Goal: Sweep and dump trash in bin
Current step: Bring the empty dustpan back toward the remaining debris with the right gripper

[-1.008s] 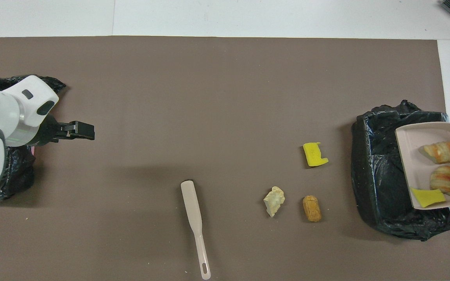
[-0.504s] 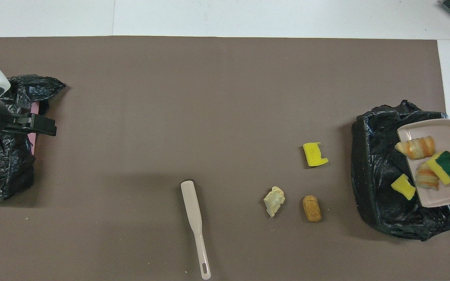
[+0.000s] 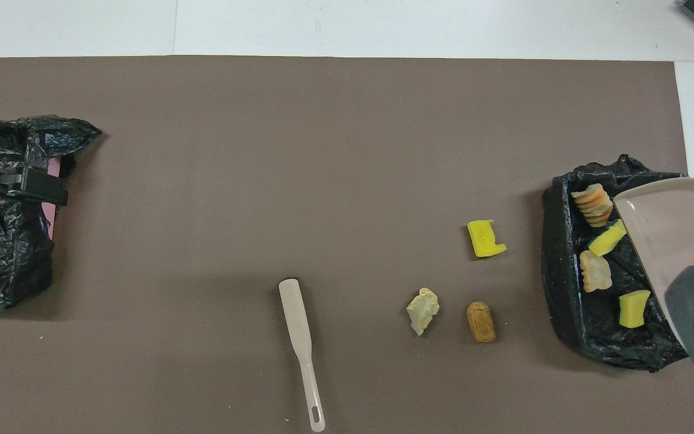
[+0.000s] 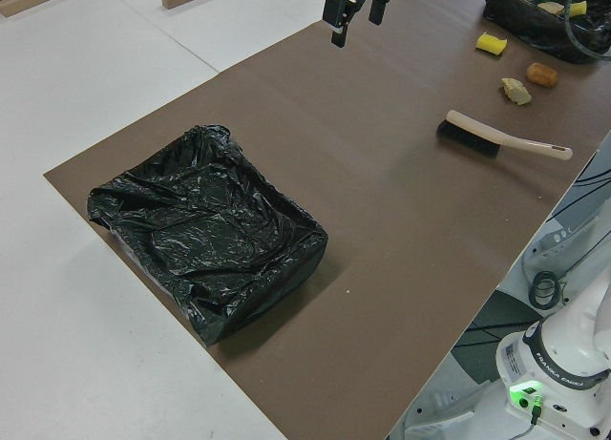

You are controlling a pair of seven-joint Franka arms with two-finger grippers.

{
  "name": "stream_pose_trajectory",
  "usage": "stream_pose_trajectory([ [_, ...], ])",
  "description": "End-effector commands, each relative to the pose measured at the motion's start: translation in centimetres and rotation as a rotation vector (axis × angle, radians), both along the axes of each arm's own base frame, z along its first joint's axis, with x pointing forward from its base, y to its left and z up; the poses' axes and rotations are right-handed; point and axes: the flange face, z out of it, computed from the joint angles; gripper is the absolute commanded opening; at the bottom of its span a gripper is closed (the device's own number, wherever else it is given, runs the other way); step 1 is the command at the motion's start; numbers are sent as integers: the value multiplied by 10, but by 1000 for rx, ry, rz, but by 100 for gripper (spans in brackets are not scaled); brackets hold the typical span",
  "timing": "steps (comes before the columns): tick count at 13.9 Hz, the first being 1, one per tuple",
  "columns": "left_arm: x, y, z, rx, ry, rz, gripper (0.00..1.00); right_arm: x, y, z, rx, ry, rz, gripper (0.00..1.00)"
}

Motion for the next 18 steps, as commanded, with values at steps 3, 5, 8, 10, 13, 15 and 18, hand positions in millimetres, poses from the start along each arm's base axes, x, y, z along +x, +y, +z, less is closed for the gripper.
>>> stream_pose_trajectory([
  [3,0,10,1,19,18,-1,100,-4,6,32,-41,-54,10,0],
  [5,-1,10,-1,18,26,-3,100,3,19,46,-29,-93,22,0],
  [8,-1,3,4,19,10,-12,100,26,58,56,80,-141,21,0],
  [10,-4,3,2,13,75,-13,100,36,83,61,149,-161,42,0],
  [13,-6,-2,4,17,83,-22,100,39,116,57,295,-268,-51,0],
  [15,-8,-3,4,14,70,-30,100,39,150,48,413,-334,-143,0],
  [18,-8,-3,2,10,69,-43,100,50,208,29,572,-435,-386,0],
])
